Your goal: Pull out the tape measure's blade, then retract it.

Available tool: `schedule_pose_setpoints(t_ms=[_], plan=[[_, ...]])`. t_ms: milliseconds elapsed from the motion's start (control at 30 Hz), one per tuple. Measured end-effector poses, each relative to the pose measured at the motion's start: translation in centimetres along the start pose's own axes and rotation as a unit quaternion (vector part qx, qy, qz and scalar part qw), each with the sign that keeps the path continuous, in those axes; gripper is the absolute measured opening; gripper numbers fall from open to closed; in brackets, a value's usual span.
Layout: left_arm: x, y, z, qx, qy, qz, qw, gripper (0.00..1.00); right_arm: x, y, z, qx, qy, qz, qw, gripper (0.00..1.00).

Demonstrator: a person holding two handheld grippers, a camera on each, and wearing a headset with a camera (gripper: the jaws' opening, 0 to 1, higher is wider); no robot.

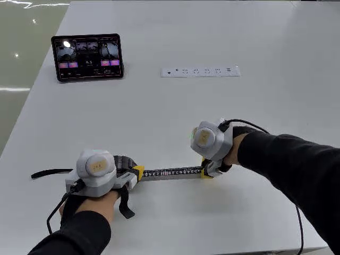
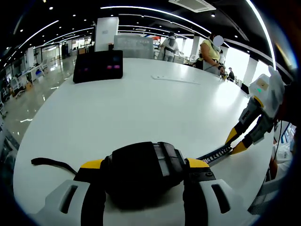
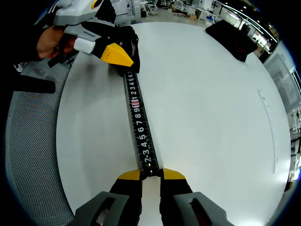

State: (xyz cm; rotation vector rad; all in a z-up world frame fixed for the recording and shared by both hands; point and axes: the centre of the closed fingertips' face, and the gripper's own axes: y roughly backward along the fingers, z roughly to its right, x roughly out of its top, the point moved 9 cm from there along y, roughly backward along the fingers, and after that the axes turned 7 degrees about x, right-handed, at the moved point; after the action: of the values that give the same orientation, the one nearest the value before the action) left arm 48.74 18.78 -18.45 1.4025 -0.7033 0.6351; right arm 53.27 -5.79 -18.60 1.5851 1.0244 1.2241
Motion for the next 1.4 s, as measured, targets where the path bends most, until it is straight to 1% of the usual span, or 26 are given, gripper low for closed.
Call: schedule_pose_setpoints(t_ms=[733,900,1133,1267,1333,1400], plan=[[0.0,0.1,0.0,-0.003,0.001,-0.003,1.0000,0.63,0.9,-0.2,-0.2,0.001,-0.007,-0.002,1.0000,0.10],[0.1,0.1,0.0,-0.004,0.002,-0.010,0.9999,0.63,1.1,-0.3,-0.2,0.000,-0.010,0.000,0.9999,0.10],[0.0,0.2,-0.1,-0.005,0.001,-0.007,1.0000,0.62,1.5,-0.4,-0.4,-0.004,-0.006,-0.003,1.0000,0.10],[0.1,0.1,-0.1,-0.004,0.002,-0.008,1.0000,0.62,1.6,-0.5,-0.2,0.002,0.006,-0.003,1.0000,0.10],[0.1,0.0,-0.1,-0.005,0.002,-0.010,0.9999,0.62,1.7,-0.5,0.0,0.006,-0.012,0.006,0.9999,0.09],[0.1,0.0,-0.1,-0.006,0.002,-0.011,0.9999,0.62,1.7,-0.5,-0.1,0.007,-0.011,0.007,0.9999,0.09]])
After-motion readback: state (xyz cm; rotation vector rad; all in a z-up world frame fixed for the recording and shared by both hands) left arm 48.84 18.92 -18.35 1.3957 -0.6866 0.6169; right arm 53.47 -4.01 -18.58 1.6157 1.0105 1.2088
